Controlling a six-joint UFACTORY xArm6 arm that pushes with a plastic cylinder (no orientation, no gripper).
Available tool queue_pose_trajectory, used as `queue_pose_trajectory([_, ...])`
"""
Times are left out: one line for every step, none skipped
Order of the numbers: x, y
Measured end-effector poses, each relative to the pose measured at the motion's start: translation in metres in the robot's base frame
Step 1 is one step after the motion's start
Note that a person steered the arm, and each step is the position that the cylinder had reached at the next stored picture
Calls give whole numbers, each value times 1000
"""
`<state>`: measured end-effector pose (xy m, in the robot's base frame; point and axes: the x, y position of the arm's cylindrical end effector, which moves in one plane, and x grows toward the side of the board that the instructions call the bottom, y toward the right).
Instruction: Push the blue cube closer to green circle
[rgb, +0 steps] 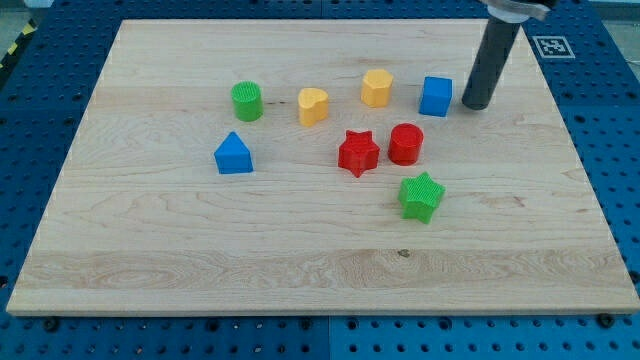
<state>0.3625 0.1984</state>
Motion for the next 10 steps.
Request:
queue_pose_trajectory([-9,2])
queue_pose_trajectory([-10,-11])
queue_pose_trajectory([-10,-30])
queue_pose_trajectory([-10,-48])
queue_pose_trajectory([-9,-53])
queue_pose_trajectory([-9,-53])
queue_pose_trajectory([-3,-55])
queue_pose_trajectory([17,-67])
queue_pose_trajectory([20,-87])
queue_pose_trajectory([19,-115])
